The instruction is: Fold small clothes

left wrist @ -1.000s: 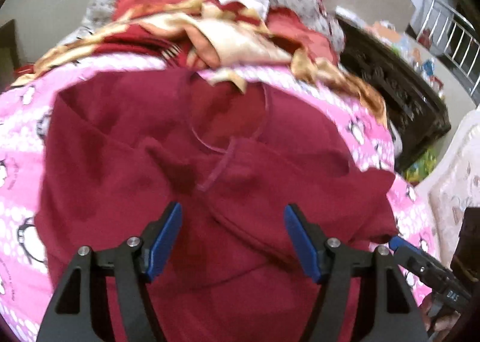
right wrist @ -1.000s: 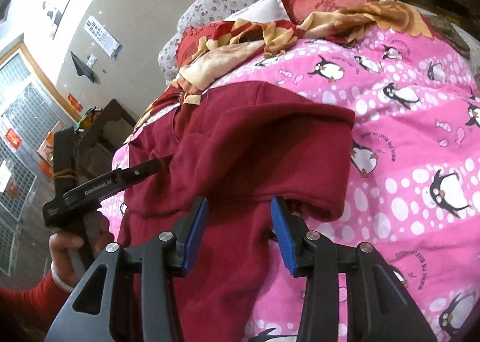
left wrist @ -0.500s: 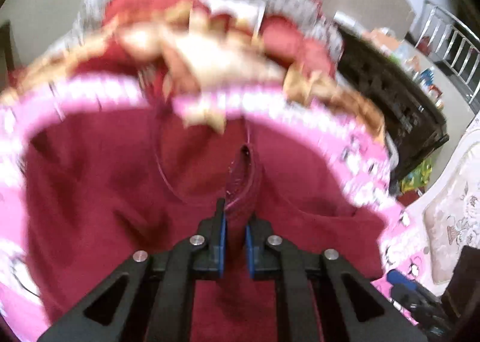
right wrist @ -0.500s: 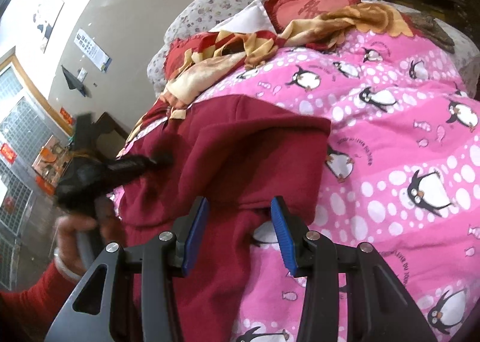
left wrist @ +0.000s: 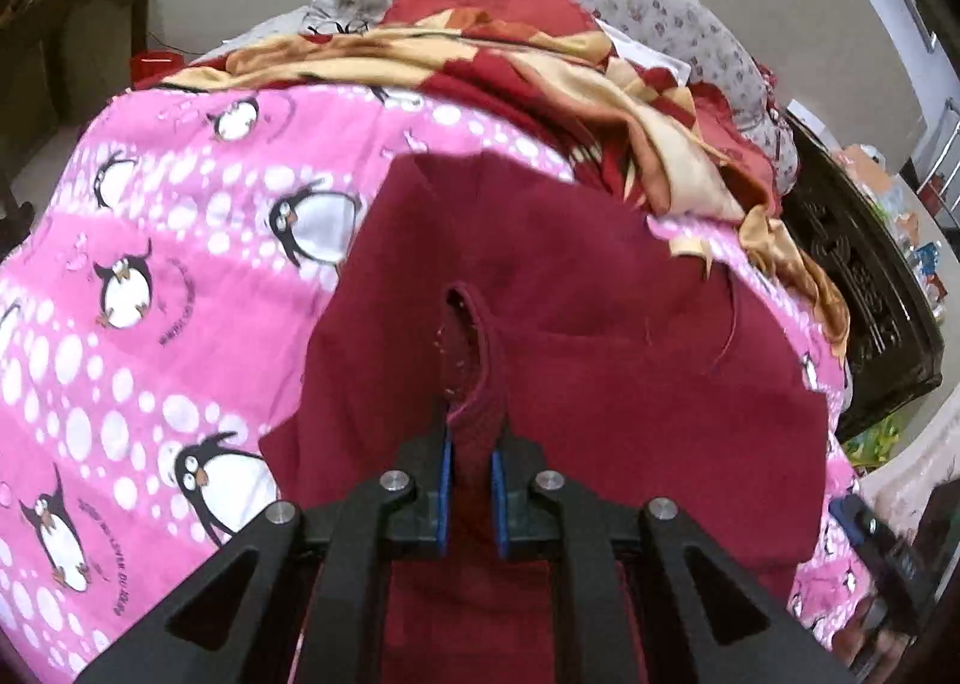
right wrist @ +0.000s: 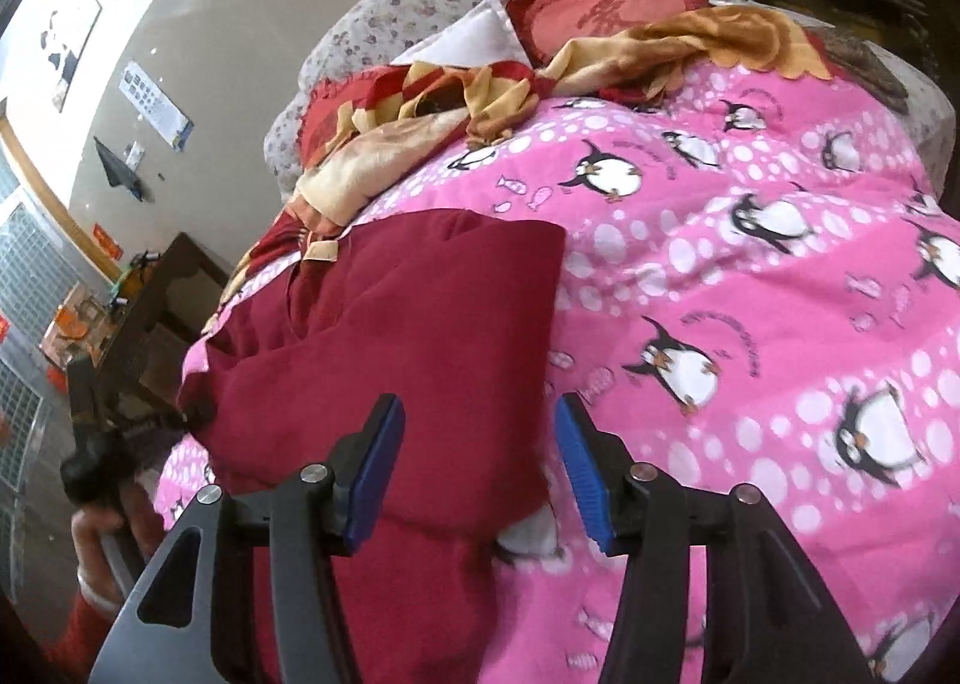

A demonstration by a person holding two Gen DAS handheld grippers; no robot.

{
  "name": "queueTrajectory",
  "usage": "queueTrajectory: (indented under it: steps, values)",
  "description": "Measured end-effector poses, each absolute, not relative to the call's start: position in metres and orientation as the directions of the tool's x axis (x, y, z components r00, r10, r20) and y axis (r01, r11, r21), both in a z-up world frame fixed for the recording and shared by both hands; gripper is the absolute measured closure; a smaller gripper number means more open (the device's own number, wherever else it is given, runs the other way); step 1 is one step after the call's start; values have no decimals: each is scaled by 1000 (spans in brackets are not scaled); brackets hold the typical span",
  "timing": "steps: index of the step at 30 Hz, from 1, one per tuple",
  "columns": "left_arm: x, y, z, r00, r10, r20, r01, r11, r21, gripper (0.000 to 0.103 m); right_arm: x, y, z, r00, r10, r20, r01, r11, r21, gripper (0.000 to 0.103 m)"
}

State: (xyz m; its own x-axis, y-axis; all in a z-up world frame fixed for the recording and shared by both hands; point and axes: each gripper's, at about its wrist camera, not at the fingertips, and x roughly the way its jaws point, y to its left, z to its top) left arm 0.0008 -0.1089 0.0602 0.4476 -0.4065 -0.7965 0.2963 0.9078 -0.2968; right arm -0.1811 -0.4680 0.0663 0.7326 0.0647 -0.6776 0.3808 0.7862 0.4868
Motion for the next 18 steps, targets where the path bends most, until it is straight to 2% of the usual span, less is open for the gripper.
queueTrajectory:
  steps: [5, 6, 7, 8, 9, 11, 14, 18]
  values:
    - [-4, -113, 62, 465, -406, -787, 329, 904, -272, 91, -144, -471, 53, 667, 26, -744, 423, 810, 407, 40]
    - [-4, -111, 60, 459, -406, -790, 327, 904, -274, 89, -137, -472, 48, 648, 29, -761, 425, 816, 393, 58]
    - [-4, -109, 57, 449, -409, -794, 326, 903, -281, 87, -134, -472, 46, 641, 29, -767, 423, 821, 384, 70]
    - [-2, -108, 56, 444, -409, -797, 323, 903, -283, 79, -133, -471, 48, 642, 5, -767, 421, 833, 358, 78]
    - [0, -106, 53, 440, -404, -802, 316, 906, -282, 64, -134, -469, 53, 651, -18, -759, 415, 846, 336, 80]
    - [0, -99, 43, 434, -386, -814, 298, 914, -275, 49, -138, -466, 60, 652, -90, -753, 419, 870, 259, 81]
    - [-1, -87, 33, 410, -418, -811, 283, 903, -322, 49, -135, -470, 46, 589, -164, -791, 465, 869, 167, 82]
    - [-10, -78, 42, 415, -429, -802, 298, 897, -326, 49, -151, -485, 50, 616, -147, -774, 514, 819, 253, 79]
